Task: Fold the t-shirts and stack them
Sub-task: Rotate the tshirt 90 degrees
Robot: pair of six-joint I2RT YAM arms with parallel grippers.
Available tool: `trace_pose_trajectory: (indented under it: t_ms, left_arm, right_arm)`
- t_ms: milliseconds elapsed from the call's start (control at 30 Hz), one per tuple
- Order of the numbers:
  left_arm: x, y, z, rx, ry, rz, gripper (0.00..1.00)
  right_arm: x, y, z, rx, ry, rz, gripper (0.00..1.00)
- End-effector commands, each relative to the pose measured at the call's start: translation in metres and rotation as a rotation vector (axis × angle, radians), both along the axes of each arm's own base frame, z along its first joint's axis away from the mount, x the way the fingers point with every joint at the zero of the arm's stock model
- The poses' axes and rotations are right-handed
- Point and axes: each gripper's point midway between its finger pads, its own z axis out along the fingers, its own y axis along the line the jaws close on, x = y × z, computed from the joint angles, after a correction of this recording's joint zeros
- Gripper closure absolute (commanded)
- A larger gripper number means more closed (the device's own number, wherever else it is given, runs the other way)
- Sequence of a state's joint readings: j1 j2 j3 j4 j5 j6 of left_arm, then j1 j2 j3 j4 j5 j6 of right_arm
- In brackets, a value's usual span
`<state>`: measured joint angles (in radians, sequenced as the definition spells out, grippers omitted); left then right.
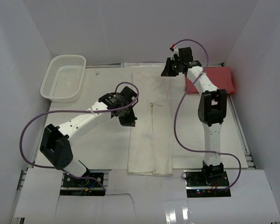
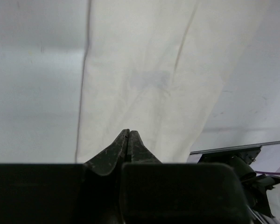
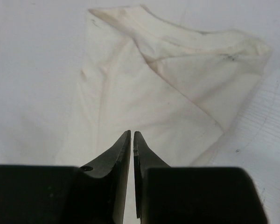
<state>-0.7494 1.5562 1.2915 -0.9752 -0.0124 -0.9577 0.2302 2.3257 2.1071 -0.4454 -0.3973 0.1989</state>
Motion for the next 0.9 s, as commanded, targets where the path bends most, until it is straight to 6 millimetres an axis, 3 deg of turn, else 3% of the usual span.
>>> trace_pose_trajectory:
  t_ms: [0, 33, 67, 100, 133, 167, 200, 233, 267, 300, 333, 367, 400, 467, 533, 600, 633, 667, 733, 767, 833, 867]
  left_arm:
    - [0.045, 0.013, 0.052, -0.023, -0.224, -0.005, 0.84]
    - [0.071, 0.019, 0.066, -0.034, -0.294, -0.004, 0.84]
    - [0.084, 0.019, 0.063, -0.024, -0.312, -0.017, 0.84]
    - [0.098, 0.022, 0.064, -0.011, -0.342, -0.021, 0.85]
    - [0.115, 0.024, 0.072, -0.004, -0.383, -0.012, 0.86]
    - [0.133, 0.021, 0.065, 0.025, -0.409, -0.044, 0.88]
    - [0.145, 0.022, 0.062, 0.048, -0.424, -0.038, 0.91]
    - [0.157, 0.024, 0.061, 0.056, -0.431, -0.031, 0.95]
    - [0.176, 0.016, 0.076, 0.033, -0.487, -0.032, 0.99]
    - [0.19, 0.014, 0.061, 0.063, -0.481, -0.047, 1.0]
    - [0.205, 0.013, 0.062, 0.06, -0.503, -0.03, 1.0]
    - [0.22, 0.006, 0.071, 0.037, -0.54, -0.028, 1.0]
    - [0.229, -0.006, 0.055, 0.002, -0.512, -0.063, 1.0]
    - [0.254, -0.018, 0.062, -0.081, -0.562, -0.076, 1.0]
    - [0.27, -0.034, 0.052, -0.138, -0.588, -0.119, 1.0]
    - [0.281, -0.042, 0.046, -0.157, -0.604, -0.143, 1.0]
    - [0.287, -0.046, 0.033, -0.165, -0.599, -0.155, 1.0]
    - [0.29, -0.05, 0.031, -0.177, -0.606, -0.161, 1.0]
    - [0.299, -0.058, 0.03, -0.208, -0.649, -0.193, 1.0]
    - [0.302, -0.062, 0.018, -0.217, -0.637, -0.208, 1.0]
    - [0.309, -0.067, 0.016, -0.243, -0.653, -0.225, 1.0]
    - [0.31, -0.072, 0.004, -0.259, -0.634, -0.241, 1.0]
  right_arm:
    - [-0.015, 0.001, 0.083, 0.047, -0.147, 0.045, 0.87]
    - [-0.024, 0.0, 0.099, 0.055, -0.167, 0.054, 0.87]
    - [-0.033, 0.0, 0.101, 0.061, -0.156, 0.057, 0.86]
    - [-0.048, -0.003, 0.078, 0.054, -0.093, 0.055, 0.85]
    - [-0.059, 0.001, 0.076, 0.067, -0.081, 0.078, 0.85]
    - [-0.075, 0.0, 0.09, 0.074, -0.103, 0.086, 0.85]
    - [-0.086, -0.001, 0.085, 0.071, -0.087, 0.085, 0.85]
    - [-0.108, -0.003, 0.056, 0.057, -0.016, 0.087, 0.85]
    - [-0.127, 0.002, 0.069, 0.062, -0.045, 0.109, 0.85]
    - [-0.14, 0.003, 0.065, 0.056, -0.042, 0.116, 0.84]
    - [-0.161, 0.002, 0.051, 0.028, -0.022, 0.108, 0.83]
    - [-0.17, 0.002, 0.045, 0.016, -0.013, 0.108, 0.83]
    - [-0.177, 0.001, 0.04, 0.012, -0.005, 0.11, 0.83]
    - [-0.193, -0.005, 0.024, 0.005, 0.037, 0.098, 0.83]
    - [-0.208, -0.001, 0.021, 0.034, 0.064, 0.119, 0.83]
    - [-0.23, 0.003, 0.007, 0.058, 0.114, 0.147, 0.83]
    - [-0.243, 0.011, 0.013, 0.091, 0.113, 0.178, 0.83]
    - [-0.257, 0.011, 0.0, 0.092, 0.142, 0.184, 0.83]
    - [-0.279, 0.016, 0.003, 0.121, 0.132, 0.215, 0.83]
    - [-0.298, 0.014, -0.014, 0.134, 0.195, 0.207, 0.83]
    - [-0.318, 0.022, -0.008, 0.195, 0.175, 0.259, 0.83]
    - [-0.327, 0.024, -0.011, 0.217, 0.194, 0.261, 0.83]
